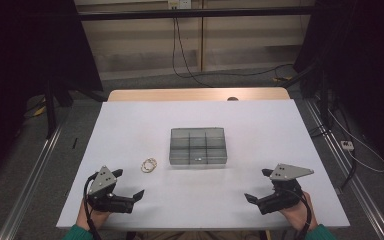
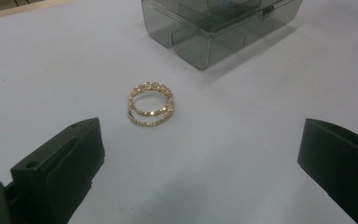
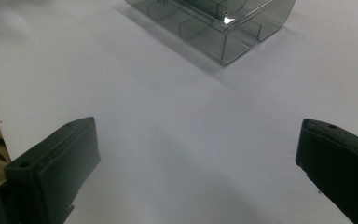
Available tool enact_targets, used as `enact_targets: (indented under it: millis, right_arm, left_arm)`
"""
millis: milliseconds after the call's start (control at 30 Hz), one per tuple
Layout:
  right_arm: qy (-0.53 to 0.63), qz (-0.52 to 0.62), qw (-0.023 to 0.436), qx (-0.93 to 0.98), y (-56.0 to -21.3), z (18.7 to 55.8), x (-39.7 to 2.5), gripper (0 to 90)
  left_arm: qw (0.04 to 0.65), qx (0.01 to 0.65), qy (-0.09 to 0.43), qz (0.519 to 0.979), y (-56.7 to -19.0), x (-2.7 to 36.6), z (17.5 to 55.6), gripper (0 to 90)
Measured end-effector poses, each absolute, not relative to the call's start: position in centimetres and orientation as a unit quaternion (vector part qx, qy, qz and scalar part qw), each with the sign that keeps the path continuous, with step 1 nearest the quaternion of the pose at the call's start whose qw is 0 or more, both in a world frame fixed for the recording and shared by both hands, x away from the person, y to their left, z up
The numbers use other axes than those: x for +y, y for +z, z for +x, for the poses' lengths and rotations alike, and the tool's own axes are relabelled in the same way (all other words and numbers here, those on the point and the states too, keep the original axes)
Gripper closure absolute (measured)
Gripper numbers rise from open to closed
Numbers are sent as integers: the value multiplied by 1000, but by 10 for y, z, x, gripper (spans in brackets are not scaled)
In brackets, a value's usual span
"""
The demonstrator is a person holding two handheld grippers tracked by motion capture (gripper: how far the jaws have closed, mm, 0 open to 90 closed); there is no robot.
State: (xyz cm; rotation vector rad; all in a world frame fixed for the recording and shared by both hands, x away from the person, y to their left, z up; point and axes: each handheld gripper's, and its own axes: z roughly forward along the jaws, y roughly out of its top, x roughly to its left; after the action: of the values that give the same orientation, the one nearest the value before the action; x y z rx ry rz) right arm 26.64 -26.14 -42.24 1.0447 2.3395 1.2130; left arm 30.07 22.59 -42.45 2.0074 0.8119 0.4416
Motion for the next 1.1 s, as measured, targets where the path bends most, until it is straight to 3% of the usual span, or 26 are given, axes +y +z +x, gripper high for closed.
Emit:
enact_targets:
  millis: [1100]
  right_arm:
    - [411, 372, 134, 822, -422, 303, -243, 0]
  left_arm:
    - [431, 320, 183, 824, -426, 223, 302, 1]
